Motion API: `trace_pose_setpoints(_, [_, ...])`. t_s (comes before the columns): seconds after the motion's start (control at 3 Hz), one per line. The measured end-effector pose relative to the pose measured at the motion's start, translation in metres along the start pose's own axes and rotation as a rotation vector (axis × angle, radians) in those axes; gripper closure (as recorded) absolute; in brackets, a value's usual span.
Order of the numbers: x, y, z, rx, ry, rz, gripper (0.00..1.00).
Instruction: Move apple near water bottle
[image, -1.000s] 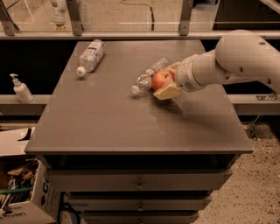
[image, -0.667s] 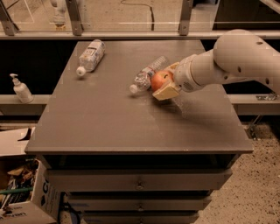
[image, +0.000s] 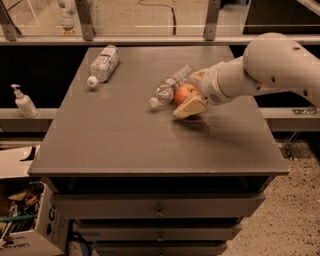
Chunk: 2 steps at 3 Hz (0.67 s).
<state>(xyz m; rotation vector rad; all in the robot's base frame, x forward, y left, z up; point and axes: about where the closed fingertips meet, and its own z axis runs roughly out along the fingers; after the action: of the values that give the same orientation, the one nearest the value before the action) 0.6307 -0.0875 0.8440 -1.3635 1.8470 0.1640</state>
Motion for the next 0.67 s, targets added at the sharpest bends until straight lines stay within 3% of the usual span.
trace_pose_setpoints(0.67, [0.0, 0.001, -0.014, 0.002, -0.02, 0.012, 0.0])
